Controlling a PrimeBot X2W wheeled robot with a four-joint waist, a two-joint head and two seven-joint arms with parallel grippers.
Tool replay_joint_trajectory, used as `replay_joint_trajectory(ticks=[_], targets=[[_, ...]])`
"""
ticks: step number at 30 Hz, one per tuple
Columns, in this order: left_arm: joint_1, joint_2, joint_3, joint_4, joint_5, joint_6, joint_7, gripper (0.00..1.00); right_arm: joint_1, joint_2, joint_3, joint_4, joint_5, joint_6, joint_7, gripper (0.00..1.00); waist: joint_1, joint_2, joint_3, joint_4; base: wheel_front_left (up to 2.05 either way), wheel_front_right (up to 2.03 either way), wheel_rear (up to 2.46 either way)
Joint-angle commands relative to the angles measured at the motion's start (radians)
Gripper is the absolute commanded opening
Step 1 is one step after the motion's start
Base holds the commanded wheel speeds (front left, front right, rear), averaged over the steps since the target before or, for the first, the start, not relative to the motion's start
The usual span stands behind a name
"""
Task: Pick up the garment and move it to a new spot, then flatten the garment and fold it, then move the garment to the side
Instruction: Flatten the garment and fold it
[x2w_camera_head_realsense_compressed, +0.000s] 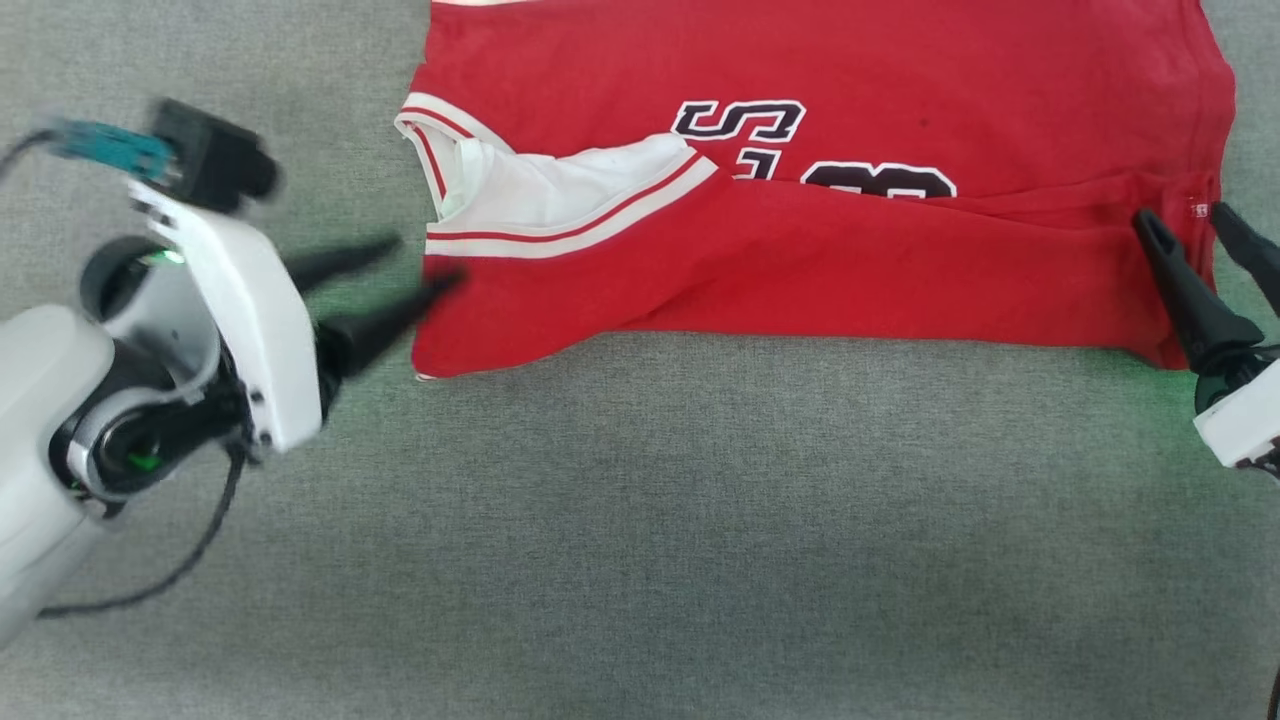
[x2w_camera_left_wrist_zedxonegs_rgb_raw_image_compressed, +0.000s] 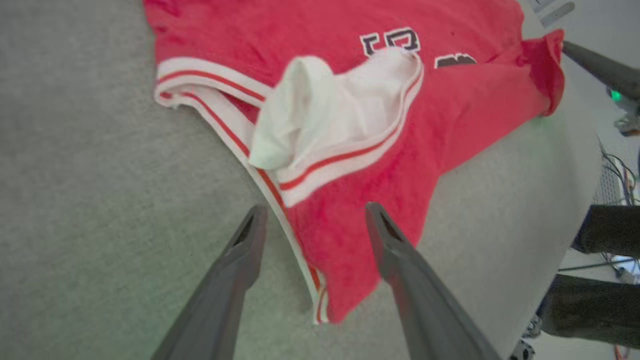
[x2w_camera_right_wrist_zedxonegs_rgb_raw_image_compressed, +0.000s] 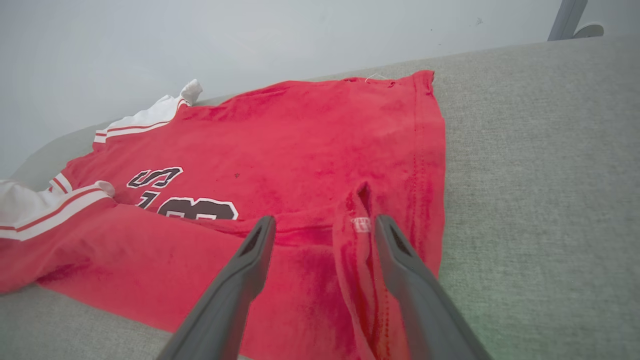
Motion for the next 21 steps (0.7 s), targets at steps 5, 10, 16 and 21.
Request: replay_joint_trajectory(ticks=[5,10,16,21], targets=[[0.016,0.061,-0.039,-0.089,-0.084,0.083,0.183,1.00,-0.003,0.020,0.003,-0.018,-0.001,0.000,0.006,1.00,0.0000,0.0000,0.009,-0.014,0.00,0.00,0.00],[0.049,0.033,-0.053,-0.040,-0.135,0.102,0.211,1.00,-0.021,0.029,0.008,-0.017,0.003,0.000,-0.001,1.00,0.0000,0.0000,0.030,-0.039,0.00,0.00,0.00],[0.075,-0.035,-0.078,0.049,-0.185,0.080,0.250,1.00,-0.035,0.032,0.007,-0.017,0.003,0.000,-0.007,1.00,0.0000,0.0000,0.050,-0.063,0.00,0.00,0.00],[0.084,-0.079,-0.077,0.102,-0.217,0.048,0.258,0.00,-0.039,0.015,0.010,-0.025,-0.009,0.000,0.004,1.00,0.0000,0.0000,0.062,-0.083,0.00,0.00,0.00]])
